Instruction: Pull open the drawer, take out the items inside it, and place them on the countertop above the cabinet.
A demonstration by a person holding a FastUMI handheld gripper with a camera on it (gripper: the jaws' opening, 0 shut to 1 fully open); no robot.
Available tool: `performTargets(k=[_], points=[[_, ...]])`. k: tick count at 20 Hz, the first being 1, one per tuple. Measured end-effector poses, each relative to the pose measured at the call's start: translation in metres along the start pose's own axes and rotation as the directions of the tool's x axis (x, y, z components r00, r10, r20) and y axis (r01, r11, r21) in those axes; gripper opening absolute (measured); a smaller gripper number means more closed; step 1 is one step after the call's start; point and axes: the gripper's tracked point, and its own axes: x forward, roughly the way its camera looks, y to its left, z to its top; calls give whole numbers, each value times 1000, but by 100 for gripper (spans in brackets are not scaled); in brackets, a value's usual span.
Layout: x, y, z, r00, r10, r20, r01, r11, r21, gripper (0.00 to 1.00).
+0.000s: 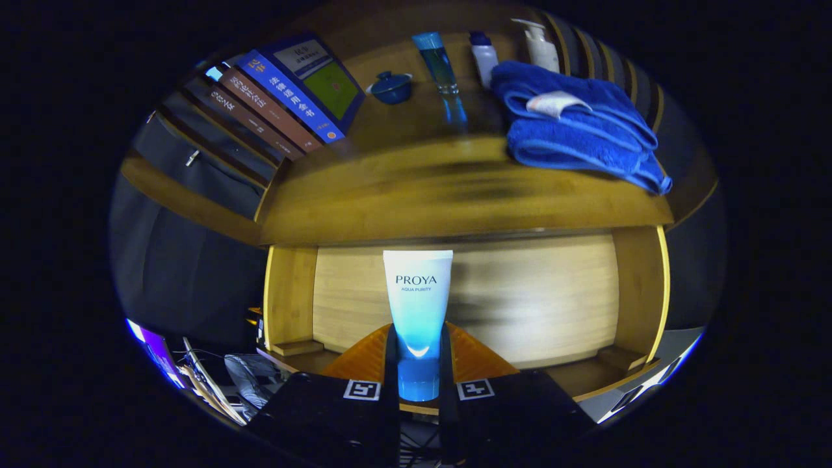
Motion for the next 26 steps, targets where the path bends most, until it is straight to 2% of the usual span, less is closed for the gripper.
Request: performTargets(k=[3, 11, 15, 19, 22, 26], points=[[4, 4, 34, 999, -30, 21, 30, 1000, -8, 28], [40, -2, 114, 985, -170, 23, 171, 985, -35, 28], [57, -10, 131, 977, -214, 12, 214, 976, -32, 28], [64, -19, 139, 973, -231, 6, 231, 973, -8, 33], [63, -20, 140, 974, -225, 12, 225, 974, 2, 46], [49, -7, 148, 983, -168, 74, 168, 986, 4, 82]])
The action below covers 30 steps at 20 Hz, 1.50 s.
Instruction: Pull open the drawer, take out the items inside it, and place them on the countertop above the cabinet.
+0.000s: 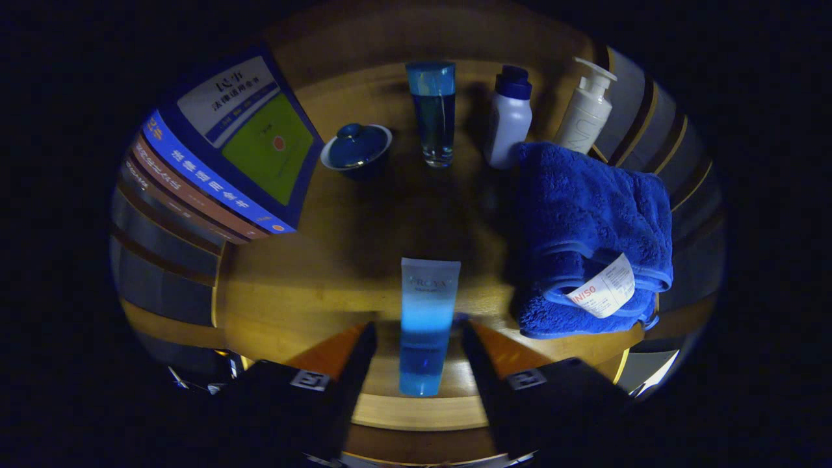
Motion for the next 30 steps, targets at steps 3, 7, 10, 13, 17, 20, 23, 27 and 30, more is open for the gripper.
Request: performTargets(k=[3, 7, 10, 13, 17, 20, 23, 27, 30], points=[[-19, 10, 2, 994, 54, 92, -49, 998, -50, 100], [-59, 12, 1, 950, 77, 303, -34, 989, -142, 100], [-89, 12, -14, 890, 106, 443, -22, 981, -191, 100], [-117, 12, -37, 818, 146, 556, -29, 976, -214, 100], [-160, 3, -68, 669, 164, 725, -19, 979, -203, 100], [-186, 3, -114, 575, 169, 800, -40, 983, -179, 100], [-193, 8, -160, 516, 184, 837, -61, 982, -178, 100], [-192, -3, -217, 464, 140, 874, -17, 989, -149, 100], [-168, -9, -255, 468, 111, 877, 12, 991, -132, 99]])
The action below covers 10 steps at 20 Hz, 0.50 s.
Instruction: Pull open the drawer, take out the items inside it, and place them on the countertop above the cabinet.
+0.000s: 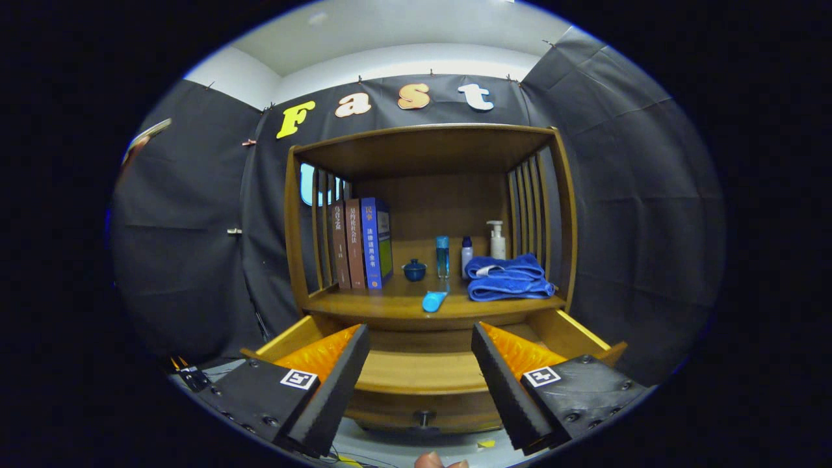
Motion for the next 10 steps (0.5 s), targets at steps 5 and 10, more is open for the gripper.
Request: performTargets(k=[5, 10], points=[[-1, -1, -80, 994, -30, -104, 25, 998, -50, 100], [13, -4, -128, 981, -61, -184, 50, 997, -64, 100]])
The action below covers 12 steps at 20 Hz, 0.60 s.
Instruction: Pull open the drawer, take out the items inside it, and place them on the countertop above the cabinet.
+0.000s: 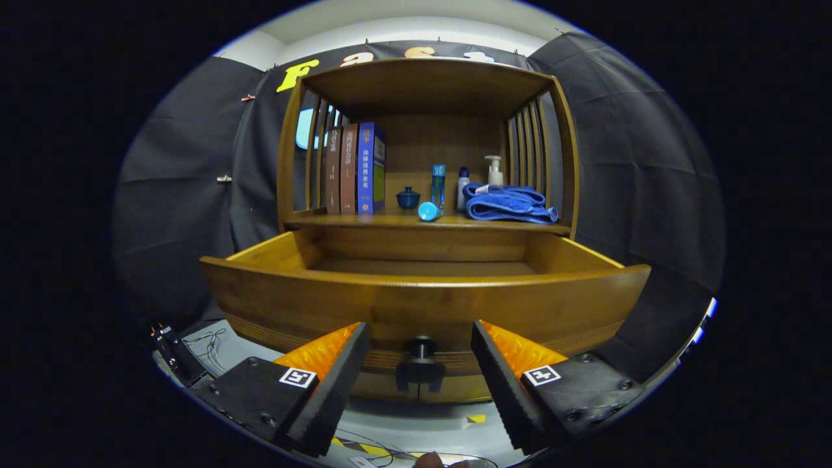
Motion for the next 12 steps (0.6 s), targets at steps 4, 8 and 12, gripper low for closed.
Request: performTargets(k=[4, 8, 12], points=[[10, -4, -8, 1000, -31, 2, 31, 999, 22, 100], [9, -3, -7, 999, -35, 12, 35, 999, 17, 99], [9, -2, -5, 999, -40, 6, 40, 999, 10, 100]])
